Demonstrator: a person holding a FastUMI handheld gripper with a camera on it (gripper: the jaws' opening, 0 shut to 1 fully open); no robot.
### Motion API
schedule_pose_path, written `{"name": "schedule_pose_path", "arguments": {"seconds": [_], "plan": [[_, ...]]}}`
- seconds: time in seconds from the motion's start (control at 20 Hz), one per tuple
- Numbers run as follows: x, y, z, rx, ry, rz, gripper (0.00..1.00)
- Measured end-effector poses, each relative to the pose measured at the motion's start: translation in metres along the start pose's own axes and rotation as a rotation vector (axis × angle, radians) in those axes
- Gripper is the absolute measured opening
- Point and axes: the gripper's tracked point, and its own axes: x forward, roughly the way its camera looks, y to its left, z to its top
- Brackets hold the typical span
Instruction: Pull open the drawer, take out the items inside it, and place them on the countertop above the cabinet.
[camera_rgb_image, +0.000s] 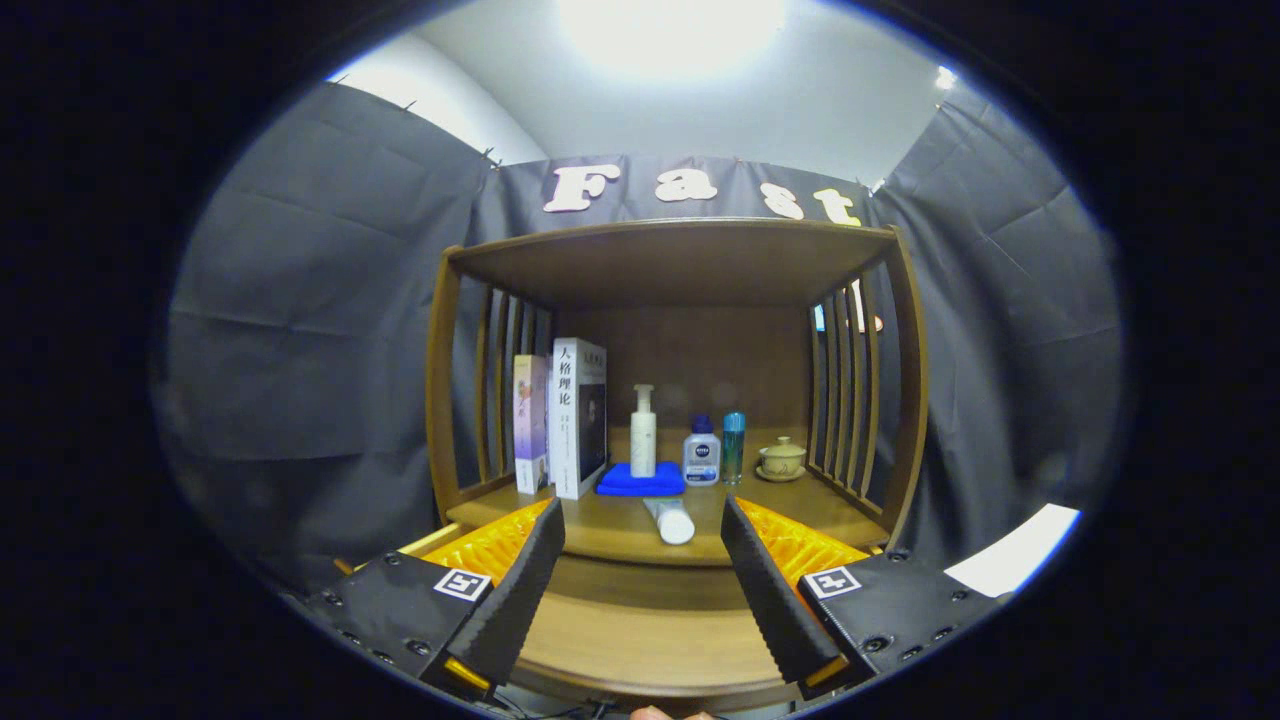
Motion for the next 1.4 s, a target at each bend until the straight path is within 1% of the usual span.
{"name": "schedule_pose_path", "arguments": {"seconds": [0.15,0.35,0.6,0.75,0.9,1.05,1.2,1.4], "plan": [[-0.029,0.017,-0.041,-0.006,0.051,0.034,0.98],[-0.058,0.030,-0.083,-0.030,0.099,0.052,0.99],[-0.079,0.045,-0.108,-0.053,0.123,0.057,0.99],[-0.082,0.049,-0.122,-0.075,0.149,0.035,0.99],[-0.081,0.043,-0.129,-0.095,0.147,-0.001,0.99],[-0.081,0.045,-0.139,-0.075,0.163,-0.005,0.97],[-0.078,0.038,-0.146,-0.086,0.166,-0.022,0.97],[-0.068,0.032,-0.153,-0.065,0.178,-0.052,0.97]]}}
